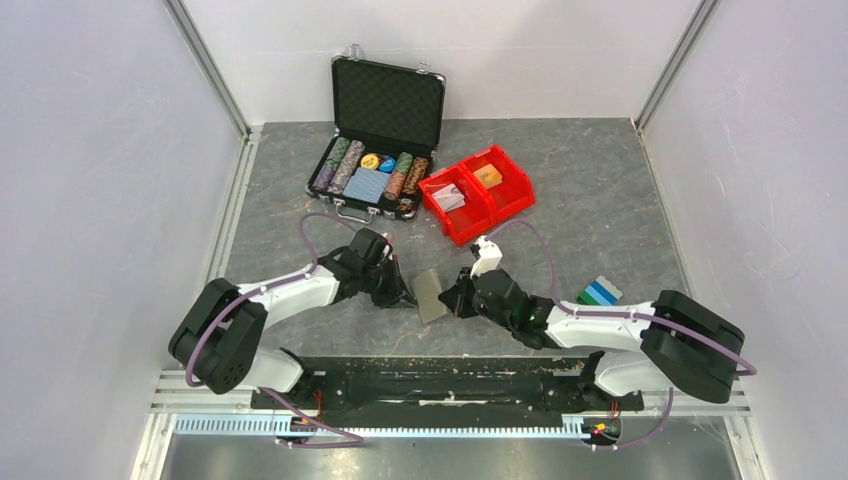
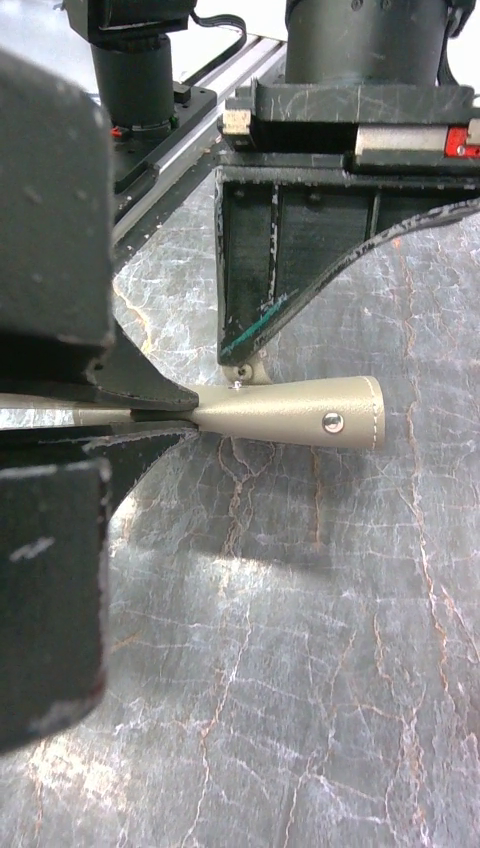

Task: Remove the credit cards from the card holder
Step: Open the card holder at the center of the board.

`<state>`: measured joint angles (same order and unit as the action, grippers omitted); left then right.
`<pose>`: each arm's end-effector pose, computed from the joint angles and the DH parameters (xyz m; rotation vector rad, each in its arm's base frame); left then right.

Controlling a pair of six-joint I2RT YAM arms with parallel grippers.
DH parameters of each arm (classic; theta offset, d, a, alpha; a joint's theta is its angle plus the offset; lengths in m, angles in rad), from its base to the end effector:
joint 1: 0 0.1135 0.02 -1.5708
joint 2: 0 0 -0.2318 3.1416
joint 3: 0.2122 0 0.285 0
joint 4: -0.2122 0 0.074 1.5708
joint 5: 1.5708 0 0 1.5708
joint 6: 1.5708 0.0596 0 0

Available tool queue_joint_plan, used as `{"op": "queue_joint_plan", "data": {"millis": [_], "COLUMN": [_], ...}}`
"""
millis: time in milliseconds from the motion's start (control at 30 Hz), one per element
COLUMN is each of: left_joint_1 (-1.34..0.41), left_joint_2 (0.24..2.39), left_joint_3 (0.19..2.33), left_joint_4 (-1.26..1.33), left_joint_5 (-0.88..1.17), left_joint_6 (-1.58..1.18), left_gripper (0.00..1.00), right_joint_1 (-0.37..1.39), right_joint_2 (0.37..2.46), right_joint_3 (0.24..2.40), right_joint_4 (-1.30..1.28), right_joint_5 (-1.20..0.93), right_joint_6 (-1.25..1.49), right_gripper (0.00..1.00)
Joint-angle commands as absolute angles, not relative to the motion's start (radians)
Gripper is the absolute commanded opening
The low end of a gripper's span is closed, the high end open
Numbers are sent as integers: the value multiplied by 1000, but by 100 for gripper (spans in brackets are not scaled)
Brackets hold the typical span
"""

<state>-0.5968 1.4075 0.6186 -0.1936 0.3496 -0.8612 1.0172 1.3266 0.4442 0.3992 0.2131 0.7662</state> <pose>0.2312 -0.1818 0.0787 -0.2192 2.7780 -0.9280 0.1708 0.2523 0.1000 -0.1317 2.1591 0.8706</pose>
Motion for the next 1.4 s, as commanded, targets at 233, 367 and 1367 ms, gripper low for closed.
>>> {"op": "queue_joint_plan", "data": {"millis": [233,367,1367], "left_joint_1": [-596,-596,-596], "left_joint_2": [1295,1267,1180], "left_joint_3": [576,550,436], "left_joint_4": [-205,-166,-83], "left_joint_5": [336,374,418], "left_joint_6": [-845,-864,-930], "left_gripper": [2,2,2], "right_joint_1": [938,938,1103], "right_joint_2": [1265,1220,1449], "right_joint_3": [442,485,675], "right_joint_4": [334,245,151], "right_joint_5": [232,270,319], "right_joint_6": [704,639,448], "right_gripper": [19,35,96]}}
